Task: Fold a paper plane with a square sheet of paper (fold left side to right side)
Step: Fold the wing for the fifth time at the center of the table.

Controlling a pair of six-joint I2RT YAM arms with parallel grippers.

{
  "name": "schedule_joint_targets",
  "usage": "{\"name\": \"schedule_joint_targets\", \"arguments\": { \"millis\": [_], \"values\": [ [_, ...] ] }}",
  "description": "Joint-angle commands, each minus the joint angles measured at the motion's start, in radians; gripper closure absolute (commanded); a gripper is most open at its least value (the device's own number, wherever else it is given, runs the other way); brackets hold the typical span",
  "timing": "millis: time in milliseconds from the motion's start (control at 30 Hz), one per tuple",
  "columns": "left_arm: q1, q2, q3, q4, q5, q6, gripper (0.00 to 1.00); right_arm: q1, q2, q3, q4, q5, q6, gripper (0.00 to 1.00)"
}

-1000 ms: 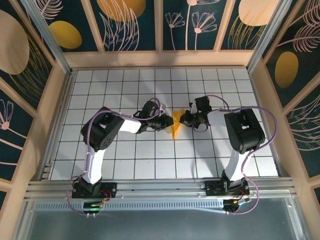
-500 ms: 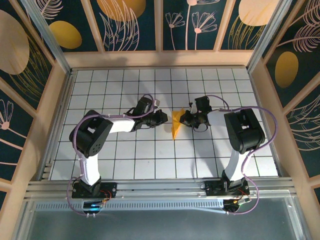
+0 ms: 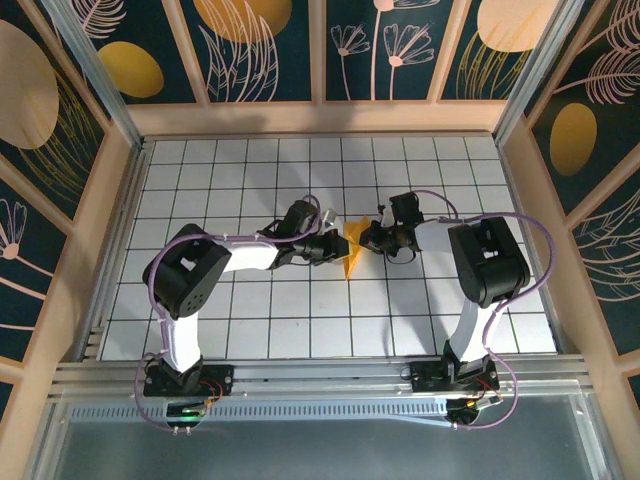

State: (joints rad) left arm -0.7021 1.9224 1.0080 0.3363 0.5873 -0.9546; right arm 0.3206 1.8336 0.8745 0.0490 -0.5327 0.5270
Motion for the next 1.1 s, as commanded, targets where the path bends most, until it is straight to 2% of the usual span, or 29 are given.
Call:
{"name": "schedule_joint_targets", "arguments": {
  "millis": [0,500,1067],
  "values": [
    [0.003,0.01,0.023,0.004,0.013,-0.017,1.0,0.003,0.056,-0.035,-0.068,0.082,-0.028,1.0],
    [-0.012,0.071,0.078,-0.008,0.071,-0.004,1.0,0.004,0.067,-0.021,-0.08,0.073,-0.03,1.0],
    [-0.023,0.139,0.086,-0.052,0.06,0.012,1.0,0.008,0.072,-0.022,-0.075,0.064,-0.03,1.0]
  ]
}}
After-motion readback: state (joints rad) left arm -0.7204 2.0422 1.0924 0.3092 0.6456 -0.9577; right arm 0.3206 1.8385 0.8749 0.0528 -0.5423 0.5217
